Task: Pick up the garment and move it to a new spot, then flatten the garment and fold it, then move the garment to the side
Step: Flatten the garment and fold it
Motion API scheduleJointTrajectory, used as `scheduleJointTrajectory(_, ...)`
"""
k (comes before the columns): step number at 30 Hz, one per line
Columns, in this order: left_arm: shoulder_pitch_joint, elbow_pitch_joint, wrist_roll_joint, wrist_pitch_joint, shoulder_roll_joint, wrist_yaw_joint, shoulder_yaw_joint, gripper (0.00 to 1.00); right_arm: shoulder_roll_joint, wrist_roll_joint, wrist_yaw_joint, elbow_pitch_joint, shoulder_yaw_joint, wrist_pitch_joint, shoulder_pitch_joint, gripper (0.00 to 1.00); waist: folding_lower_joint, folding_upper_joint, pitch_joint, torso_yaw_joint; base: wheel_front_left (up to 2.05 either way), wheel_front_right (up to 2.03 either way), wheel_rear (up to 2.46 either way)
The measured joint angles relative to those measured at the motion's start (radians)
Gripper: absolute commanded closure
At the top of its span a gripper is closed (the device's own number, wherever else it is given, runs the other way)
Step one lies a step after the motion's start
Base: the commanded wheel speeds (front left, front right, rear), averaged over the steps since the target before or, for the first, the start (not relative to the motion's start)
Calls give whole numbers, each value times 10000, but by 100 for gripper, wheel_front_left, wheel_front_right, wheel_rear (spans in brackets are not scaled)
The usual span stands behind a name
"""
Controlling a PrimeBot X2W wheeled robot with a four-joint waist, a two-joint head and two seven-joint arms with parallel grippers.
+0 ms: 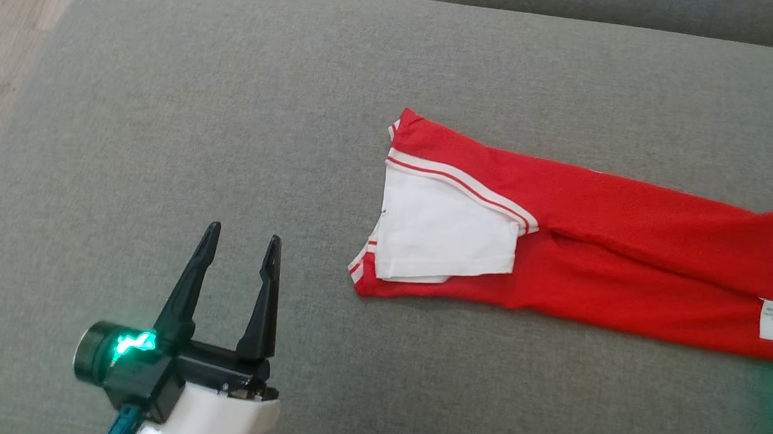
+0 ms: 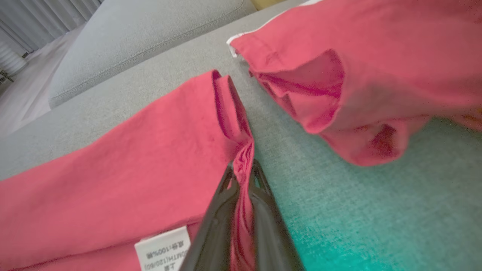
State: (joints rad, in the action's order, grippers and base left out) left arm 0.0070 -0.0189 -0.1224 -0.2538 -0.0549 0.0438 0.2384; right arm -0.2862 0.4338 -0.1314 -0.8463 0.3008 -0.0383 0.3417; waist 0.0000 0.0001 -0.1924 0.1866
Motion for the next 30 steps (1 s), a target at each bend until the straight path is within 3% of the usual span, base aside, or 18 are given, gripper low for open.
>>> scheduleJointTrajectory(6, 12, -2, 0, 0, 4, -88, -15, 0, -359, 228, 0, 903, -25, -81, -54, 100, 0, 0, 214, -199, 0, 0, 0)
scheduleJointTrajectory(10, 35, -2, 0, 0, 6, -88, -31, 0, -988, 324, 0, 1891, 184, 460, -52, 100, 0, 0, 387, -374, 0, 0, 0)
scheduleJointTrajectory(13, 95, 0, -21, 0, 8, -90, -33, 0, -1001, 328, 0, 2842, 234, 966, -52, 100, 0, 0, 516, -485, 0, 0, 0)
scheduleJointTrajectory(18, 184, 58, -211, -2, 8, -100, 73, 0, 42, 727, 0, 4851, 265, 1933, -208, 100, 0, 0, 712, -402, 0, 0, 0)
scheduleJointTrajectory(20, 184, 67, -339, 0, 8, -176, 134, 0, 669, 763, 0, 5710, 236, 2401, -508, 100, 0, 0, 766, -310, 0, 0, 0)
scheduleJointTrajectory(21, 186, 86, -382, 0, 8, -221, 184, 0, 1350, 750, 0, 6447, 240, 2821, -833, 100, 0, 0, 802, -219, 0, 0, 0)
scheduleJointTrajectory(24, 186, 153, -541, 0, 8, -274, 282, 0, 2217, 663, 0, 7148, 73, 3306, -989, 100, 0, 0, 838, -59, 0, 0, 0)
scheduleJointTrajectory(27, 186, 190, -545, 0, 8, -307, 401, 0, 2397, 713, 0, 7336, -407, 3377, -942, 100, 0, 0, 891, 129, 0, 0, 0)
scheduleJointTrajectory(30, 188, 251, -627, 0, 8, -347, 481, 0, 2368, 1956, 0, 6717, -1331, 3049, -897, 100, 0, 0, 987, 333, 0, 0, 0)
